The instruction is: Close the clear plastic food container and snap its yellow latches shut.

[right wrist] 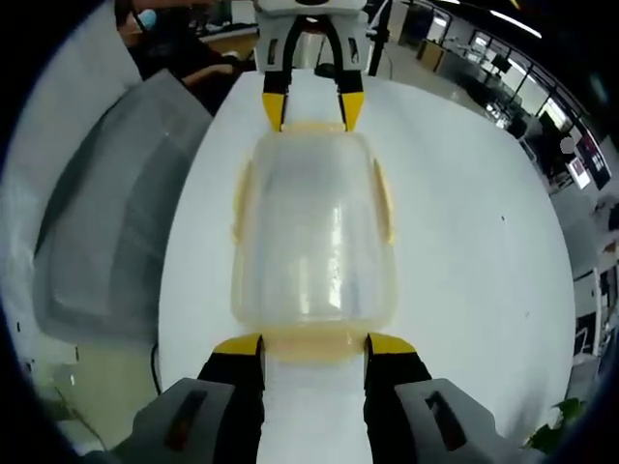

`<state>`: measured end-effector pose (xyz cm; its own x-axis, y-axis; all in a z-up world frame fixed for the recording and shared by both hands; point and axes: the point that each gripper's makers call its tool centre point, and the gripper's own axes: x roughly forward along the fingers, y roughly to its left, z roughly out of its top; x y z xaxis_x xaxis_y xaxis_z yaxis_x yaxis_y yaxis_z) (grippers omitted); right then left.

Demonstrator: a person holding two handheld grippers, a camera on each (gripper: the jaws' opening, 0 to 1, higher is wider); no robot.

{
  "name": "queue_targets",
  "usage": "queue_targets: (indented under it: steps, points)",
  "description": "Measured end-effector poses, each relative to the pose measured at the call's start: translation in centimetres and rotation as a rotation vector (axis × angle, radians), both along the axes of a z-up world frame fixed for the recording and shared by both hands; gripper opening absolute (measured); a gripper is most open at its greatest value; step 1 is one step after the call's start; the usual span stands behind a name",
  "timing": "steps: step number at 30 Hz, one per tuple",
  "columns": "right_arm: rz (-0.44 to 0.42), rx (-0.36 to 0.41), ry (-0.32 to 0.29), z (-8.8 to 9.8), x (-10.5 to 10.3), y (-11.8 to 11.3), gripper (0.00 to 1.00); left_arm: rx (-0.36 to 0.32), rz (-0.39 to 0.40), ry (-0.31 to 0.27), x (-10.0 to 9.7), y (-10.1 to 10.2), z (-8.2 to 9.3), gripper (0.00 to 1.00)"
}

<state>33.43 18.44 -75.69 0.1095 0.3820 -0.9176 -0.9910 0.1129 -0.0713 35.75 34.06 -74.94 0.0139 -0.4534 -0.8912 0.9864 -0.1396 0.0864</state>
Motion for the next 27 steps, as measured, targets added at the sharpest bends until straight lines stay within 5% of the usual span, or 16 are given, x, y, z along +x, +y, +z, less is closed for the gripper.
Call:
queue_targets:
  steps: [27]
  points:
    - [-0.017, -0.008, 0.031, -0.2, -0.9, -3.3, 0.38, -0.023, -0.02, 0.016, -0.6, -3.3, 0.1, 0.38]
